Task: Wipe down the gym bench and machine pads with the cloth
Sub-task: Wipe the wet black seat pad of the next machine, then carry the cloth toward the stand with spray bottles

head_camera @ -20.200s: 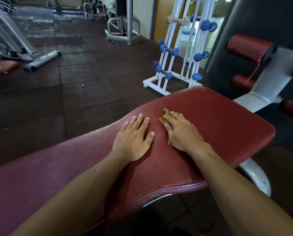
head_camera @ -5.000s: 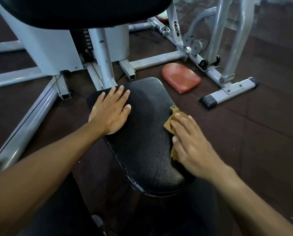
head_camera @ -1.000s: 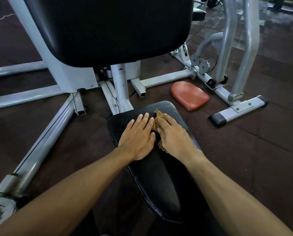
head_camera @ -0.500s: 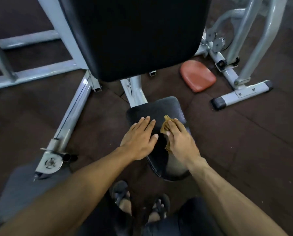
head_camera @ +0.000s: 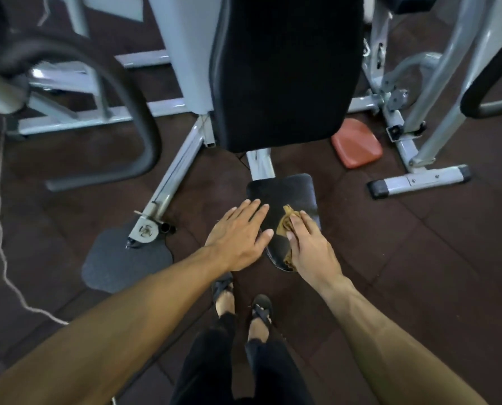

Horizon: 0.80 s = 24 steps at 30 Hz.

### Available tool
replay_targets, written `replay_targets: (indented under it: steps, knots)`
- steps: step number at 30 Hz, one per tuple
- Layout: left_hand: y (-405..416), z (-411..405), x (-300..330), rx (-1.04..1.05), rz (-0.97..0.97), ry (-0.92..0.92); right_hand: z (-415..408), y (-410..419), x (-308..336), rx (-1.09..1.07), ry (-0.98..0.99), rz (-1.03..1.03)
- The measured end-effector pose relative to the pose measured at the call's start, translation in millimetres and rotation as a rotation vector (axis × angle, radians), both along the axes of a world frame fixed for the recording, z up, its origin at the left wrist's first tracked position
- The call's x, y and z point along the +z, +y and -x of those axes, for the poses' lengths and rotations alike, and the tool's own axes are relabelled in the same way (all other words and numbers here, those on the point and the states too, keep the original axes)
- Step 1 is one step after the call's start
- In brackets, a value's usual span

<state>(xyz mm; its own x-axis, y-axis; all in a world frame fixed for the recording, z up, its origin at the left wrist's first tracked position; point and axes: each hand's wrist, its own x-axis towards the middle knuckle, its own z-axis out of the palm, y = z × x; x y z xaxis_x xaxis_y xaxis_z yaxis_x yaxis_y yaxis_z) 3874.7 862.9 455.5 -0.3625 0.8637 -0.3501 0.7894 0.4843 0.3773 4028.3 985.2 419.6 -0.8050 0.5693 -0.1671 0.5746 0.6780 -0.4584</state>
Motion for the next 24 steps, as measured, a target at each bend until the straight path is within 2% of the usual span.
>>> replay_targets:
  steps: [7, 12, 18, 24]
  knots:
    - [-68, -15, 37, 0.270, -0.051, -0.002, 20, -34, 46, 0.192, 0.088, -0.047]
    - [-138, -3, 53, 0.512, -0.109, 0.014, 56, -94, 60, 0.394, 0.117, -0.012]
    - [-261, 21, 57, 0.802, -0.164, 0.079, 132, -204, 67, 0.690, 0.166, -0.015]
    - [-420, 58, 52, 1.060, -0.153, 0.122, 229, -354, 73, 0.944, 0.185, 0.009]
